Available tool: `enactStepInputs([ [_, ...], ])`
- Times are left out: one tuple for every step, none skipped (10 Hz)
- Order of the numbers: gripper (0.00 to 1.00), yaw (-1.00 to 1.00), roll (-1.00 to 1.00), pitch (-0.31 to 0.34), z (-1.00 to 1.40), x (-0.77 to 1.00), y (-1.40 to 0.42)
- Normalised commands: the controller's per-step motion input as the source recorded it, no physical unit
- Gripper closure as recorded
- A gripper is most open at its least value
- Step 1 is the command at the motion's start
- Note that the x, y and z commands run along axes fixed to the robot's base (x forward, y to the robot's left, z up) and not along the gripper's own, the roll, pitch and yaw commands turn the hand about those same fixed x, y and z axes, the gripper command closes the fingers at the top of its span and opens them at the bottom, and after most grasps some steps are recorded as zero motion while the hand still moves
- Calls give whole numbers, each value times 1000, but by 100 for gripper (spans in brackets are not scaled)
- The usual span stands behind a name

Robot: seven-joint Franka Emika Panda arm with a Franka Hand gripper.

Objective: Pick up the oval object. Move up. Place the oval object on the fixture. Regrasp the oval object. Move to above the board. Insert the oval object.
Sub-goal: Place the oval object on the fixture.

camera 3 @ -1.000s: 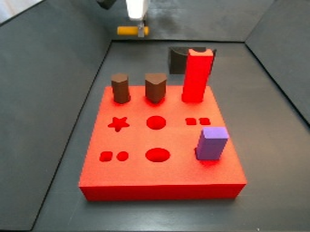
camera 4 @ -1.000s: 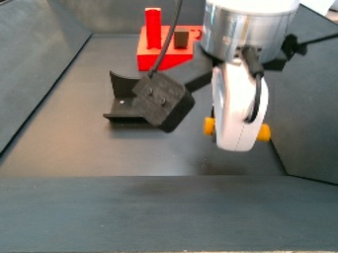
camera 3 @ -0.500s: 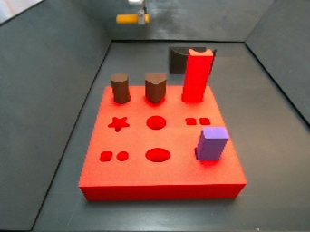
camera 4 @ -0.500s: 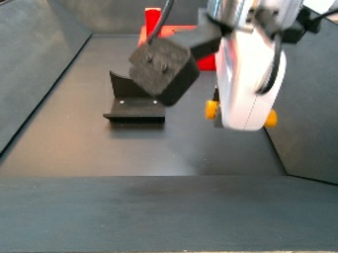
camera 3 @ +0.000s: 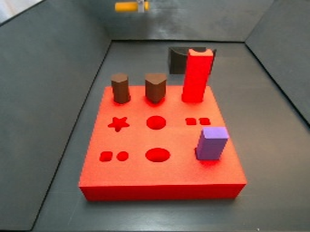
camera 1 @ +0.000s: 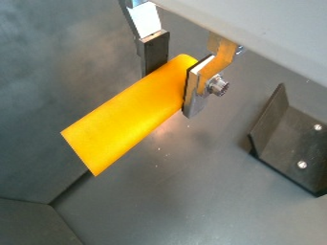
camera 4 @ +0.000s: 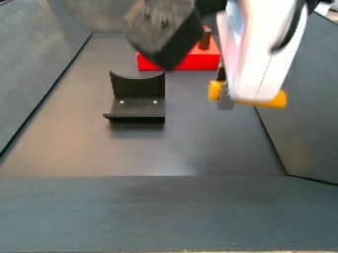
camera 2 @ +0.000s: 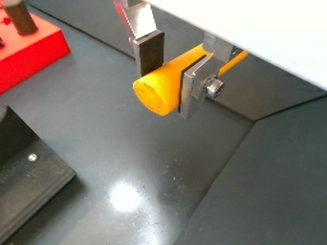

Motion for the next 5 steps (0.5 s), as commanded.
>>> enactStepInputs([
  [100,11,70,105,673,-20,-7],
  [100,9,67,109,588,-20,-4],
  [100,13,66,117,418,-12,-3],
  [100,10,59,121,290,-8,1],
  [100,1000,15,-3,246,782,-1000],
])
